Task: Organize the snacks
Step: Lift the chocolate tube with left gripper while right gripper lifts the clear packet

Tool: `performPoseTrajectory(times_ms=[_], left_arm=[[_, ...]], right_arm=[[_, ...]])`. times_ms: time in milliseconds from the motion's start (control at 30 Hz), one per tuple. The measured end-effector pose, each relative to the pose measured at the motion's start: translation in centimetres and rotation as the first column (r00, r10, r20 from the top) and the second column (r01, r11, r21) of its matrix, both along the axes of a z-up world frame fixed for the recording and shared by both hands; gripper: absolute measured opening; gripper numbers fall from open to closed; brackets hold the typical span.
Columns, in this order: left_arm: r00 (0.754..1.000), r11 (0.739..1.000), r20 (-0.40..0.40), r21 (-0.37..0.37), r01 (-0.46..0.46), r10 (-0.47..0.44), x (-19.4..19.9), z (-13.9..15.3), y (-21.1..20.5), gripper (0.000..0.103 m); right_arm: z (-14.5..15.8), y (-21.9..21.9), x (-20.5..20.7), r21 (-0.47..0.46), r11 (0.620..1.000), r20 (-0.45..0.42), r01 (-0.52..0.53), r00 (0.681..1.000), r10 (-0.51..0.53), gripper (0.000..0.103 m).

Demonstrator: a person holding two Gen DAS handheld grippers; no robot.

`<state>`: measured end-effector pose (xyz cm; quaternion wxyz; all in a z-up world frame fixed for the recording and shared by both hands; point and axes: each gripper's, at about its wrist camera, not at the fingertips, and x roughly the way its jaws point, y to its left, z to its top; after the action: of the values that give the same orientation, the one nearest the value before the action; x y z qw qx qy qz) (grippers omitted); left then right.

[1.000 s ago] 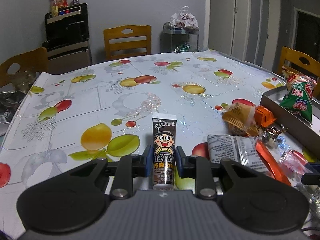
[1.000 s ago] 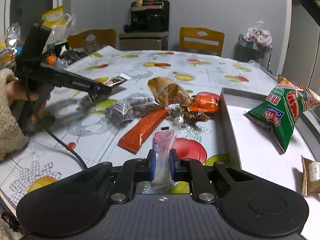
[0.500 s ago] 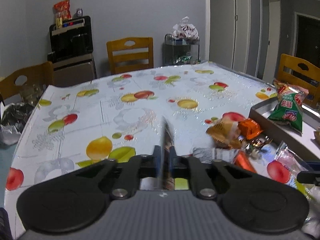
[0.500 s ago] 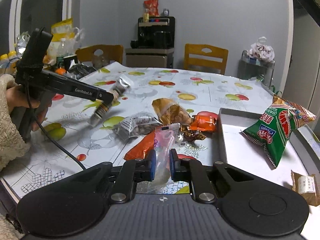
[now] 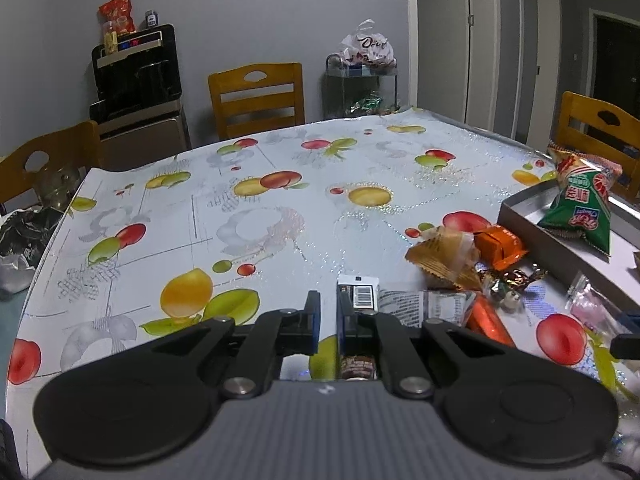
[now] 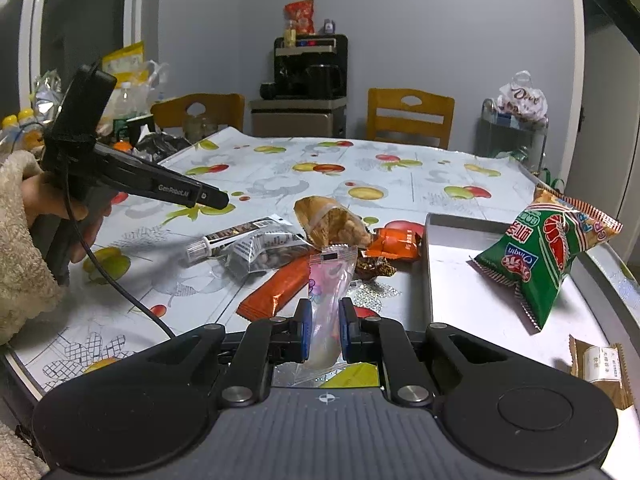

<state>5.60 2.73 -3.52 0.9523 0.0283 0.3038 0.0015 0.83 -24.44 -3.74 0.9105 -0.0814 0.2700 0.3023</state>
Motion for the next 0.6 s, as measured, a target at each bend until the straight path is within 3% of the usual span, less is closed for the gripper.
performPoseTrajectory(times_ms=[167,233,333,367,400,600], left_arm=[[0.997,1.0,-0.071,-0.029,0.007,-0.009,1.5,-1.4,0.3,0.006],[0.998,0.999,-0.066,-0.045,0.005,-0.008,1.8,-1.7,0.4,0.008],[0.997,0.997,-0.079,-0.082,0.006,-0.012,2.4,-1.7,0.6,0.026],[0.996,0.996,-0.086,-0.091,0.008,-0.016,2.6,-1.8,0.6,0.04],[0.996,0.995,-0.085,-0.097,0.009,-0.018,2.6,-1.8,0.5,0.046],[0.996,0.996,-0.09,-0.092,0.007,-0.015,2.8,-2.0,0.2,0.046]], right_arm=[[-0.2,-0.2,0.2,0.002,1.0,-0.011,0.002,1.0,-0.002,0.016],[-0.3,-0.2,0.3,0.003,1.0,-0.017,0.001,1.0,-0.001,0.016],[-0.4,-0.4,0.3,0.004,1.0,-0.023,0.001,1.0,-0.001,0.016],[-0.5,-0.4,0.3,0.005,1.0,-0.024,0.002,1.0,-0.002,0.016],[-0.5,-0.5,0.3,0.006,1.0,-0.024,0.003,1.0,-0.003,0.016],[-0.6,-0.8,0.6,0.01,1.0,-0.033,0.006,0.999,-0.006,0.016]])
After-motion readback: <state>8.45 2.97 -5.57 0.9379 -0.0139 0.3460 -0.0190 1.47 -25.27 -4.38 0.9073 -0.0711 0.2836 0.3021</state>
